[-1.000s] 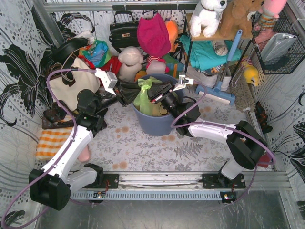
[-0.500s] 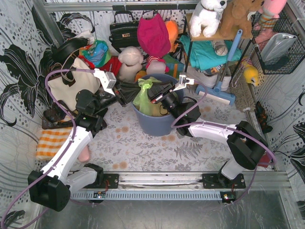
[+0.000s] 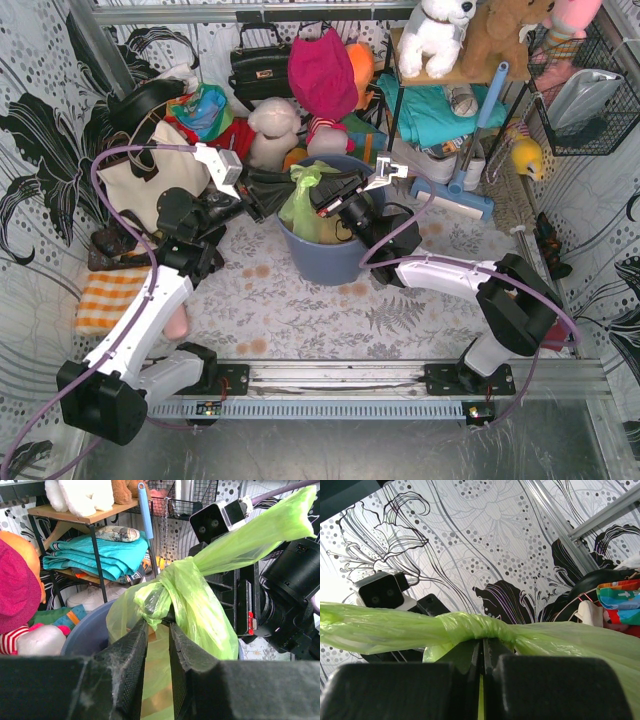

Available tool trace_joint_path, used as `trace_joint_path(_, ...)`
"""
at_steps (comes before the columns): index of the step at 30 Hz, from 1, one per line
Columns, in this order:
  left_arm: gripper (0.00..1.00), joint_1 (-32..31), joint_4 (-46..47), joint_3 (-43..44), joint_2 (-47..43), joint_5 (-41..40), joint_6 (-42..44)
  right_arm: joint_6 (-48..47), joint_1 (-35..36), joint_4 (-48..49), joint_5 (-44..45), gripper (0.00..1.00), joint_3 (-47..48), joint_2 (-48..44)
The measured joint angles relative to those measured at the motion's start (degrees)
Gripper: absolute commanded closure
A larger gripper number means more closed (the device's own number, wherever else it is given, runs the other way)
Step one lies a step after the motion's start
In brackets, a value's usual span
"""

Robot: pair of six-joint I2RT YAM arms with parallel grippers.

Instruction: Tie the trash bag

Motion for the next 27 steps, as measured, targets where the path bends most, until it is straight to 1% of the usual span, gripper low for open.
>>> trace_joint_path(2,0.71,0.0,-0.09,0.09,0.0,-0.11,0.09,0.0,0.0,0.0,0.0,1.0,0.0,-0.02)
trace_joint_path(4,0.76,0.11,-0.44,0.17,-0.09,-0.13,0.26,0.0,0.0,0.0,0.0,1.0,0.0,-0.02)
trace_joint_path(8,0.93,0.44,-0.92,0.26,-0.15,-0.28,0.63,0.0,0.0,-0.04,-0.07,1.0,0.0,-0.04)
trace_joint_path(10,0.99,0.52,-1.18,0.33,-0.15,-0.35,0.68,0.0,0.0,-0.02,-0.22,1.0,0.0,-0.07)
trace_joint_path(11,1.0,0.52,-1.29,0.42,-0.15,-0.33,0.7,0.0,0.0,-0.07,-0.24,1.0,0.0,-0.09)
trace_joint_path(18,1.0,0.52,-2.21,0.79,-0.13,-2.6,0.7,0.0,0.0,-0.2,-0.2,1.0,-0.04,-0.15)
trace_joint_path(27,1.0,0.52,-2.78,1.27,-0.68,-9.86,1.16,-0.02,0.02,-1.66,-0.22,0.83,-1.31,-1.07)
